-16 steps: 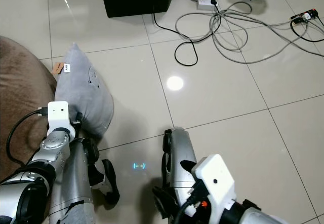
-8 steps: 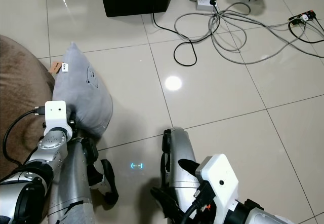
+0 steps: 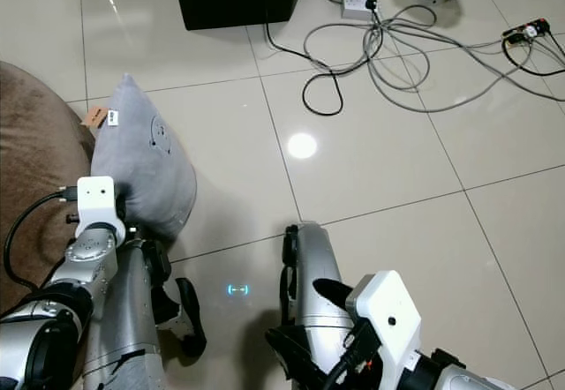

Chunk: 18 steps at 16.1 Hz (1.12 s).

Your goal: Move the pillow to the sofa from floor

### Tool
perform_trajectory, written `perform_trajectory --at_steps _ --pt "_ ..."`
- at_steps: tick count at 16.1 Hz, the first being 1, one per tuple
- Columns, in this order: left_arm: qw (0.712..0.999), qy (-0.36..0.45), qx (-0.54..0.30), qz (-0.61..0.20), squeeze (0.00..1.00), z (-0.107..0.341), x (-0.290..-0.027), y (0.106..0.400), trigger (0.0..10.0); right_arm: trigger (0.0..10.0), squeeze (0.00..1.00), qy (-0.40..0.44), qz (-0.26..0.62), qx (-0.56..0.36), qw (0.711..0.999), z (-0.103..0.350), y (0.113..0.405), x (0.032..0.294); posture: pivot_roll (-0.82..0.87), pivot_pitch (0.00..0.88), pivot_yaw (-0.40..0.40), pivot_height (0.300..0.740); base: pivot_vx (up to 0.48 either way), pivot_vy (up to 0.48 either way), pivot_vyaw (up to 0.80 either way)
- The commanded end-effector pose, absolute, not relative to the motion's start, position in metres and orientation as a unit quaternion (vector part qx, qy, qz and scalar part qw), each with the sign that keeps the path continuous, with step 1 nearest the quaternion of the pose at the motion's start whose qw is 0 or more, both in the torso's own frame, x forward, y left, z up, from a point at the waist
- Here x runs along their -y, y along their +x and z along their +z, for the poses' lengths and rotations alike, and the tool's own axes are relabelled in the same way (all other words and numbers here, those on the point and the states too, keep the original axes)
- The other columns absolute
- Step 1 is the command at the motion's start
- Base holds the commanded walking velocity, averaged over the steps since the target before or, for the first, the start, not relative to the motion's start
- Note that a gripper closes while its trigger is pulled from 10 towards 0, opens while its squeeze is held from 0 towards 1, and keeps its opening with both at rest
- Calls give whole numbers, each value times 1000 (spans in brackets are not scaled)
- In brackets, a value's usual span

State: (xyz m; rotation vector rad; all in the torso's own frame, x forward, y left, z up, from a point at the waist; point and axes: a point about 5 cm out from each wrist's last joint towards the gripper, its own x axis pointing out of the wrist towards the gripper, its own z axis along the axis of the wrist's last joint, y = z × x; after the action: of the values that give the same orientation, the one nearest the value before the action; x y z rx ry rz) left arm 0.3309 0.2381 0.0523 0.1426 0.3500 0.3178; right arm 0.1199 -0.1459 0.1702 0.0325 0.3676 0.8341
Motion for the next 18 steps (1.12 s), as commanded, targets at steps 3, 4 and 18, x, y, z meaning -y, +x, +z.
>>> perform_trajectory --at_steps 3,4,18 --pt "963 69 -204 160 0 37 -240 319 0 10000 0 19 410 -172 896 174 116 144 -332 372 -84 538 0 0 0" --pt "964 68 -203 159 0 38 -240 320 0 10000 0 19 410 -171 896 174 116 144 -332 372 -83 538 0 0 0" --pt "979 2 -155 135 0 50 -233 330 0 10000 0 -2 268 -148 952 142 162 158 -259 252 -21 538 0 0 0"
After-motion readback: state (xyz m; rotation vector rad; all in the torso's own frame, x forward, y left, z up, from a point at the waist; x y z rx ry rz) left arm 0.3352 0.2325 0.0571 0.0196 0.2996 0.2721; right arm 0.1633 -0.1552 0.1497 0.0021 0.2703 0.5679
